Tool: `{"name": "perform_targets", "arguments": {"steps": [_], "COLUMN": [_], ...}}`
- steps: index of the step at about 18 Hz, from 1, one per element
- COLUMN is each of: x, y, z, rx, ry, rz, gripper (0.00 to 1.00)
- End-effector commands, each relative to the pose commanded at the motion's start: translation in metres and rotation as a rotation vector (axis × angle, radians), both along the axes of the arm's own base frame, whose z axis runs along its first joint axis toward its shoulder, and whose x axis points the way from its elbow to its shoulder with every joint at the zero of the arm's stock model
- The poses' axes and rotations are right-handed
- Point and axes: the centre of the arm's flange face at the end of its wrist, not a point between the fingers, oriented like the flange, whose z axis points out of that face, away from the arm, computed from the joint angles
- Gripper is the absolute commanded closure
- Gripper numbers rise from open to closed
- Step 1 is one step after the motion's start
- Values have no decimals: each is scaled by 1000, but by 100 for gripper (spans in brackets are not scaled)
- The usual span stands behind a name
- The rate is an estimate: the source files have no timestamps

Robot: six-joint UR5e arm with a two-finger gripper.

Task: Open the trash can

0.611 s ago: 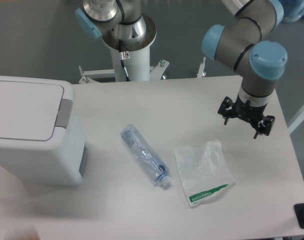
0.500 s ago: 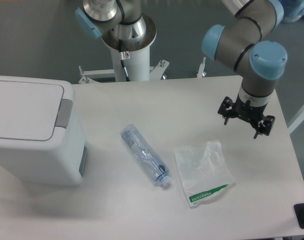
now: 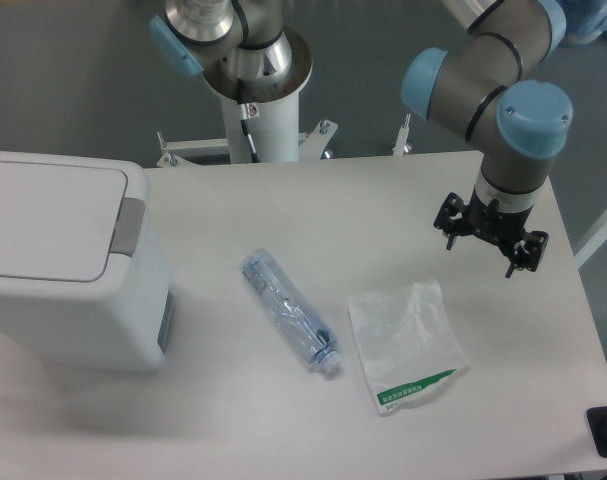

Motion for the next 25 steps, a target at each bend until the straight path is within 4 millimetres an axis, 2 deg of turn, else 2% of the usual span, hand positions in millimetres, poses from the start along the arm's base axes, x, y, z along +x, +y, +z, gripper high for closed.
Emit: {"name": "perform_targets", "arguments": {"steps": [4, 8, 10, 13, 16, 18, 20, 25], "x": [32, 52, 69, 105, 150, 167, 193, 218], "y": [18, 38, 51, 78, 96, 99, 110, 121], "z": [1, 13, 23, 24, 44, 73, 96, 138], "rx": [6, 26, 43, 57, 149, 214, 272, 422], "ry": [-6, -5, -1, -14, -52, -55, -75, -187], "rz": [38, 101, 157, 183, 226, 263, 265, 357], "gripper": [0, 0, 0, 0, 0, 0, 0, 0]}}
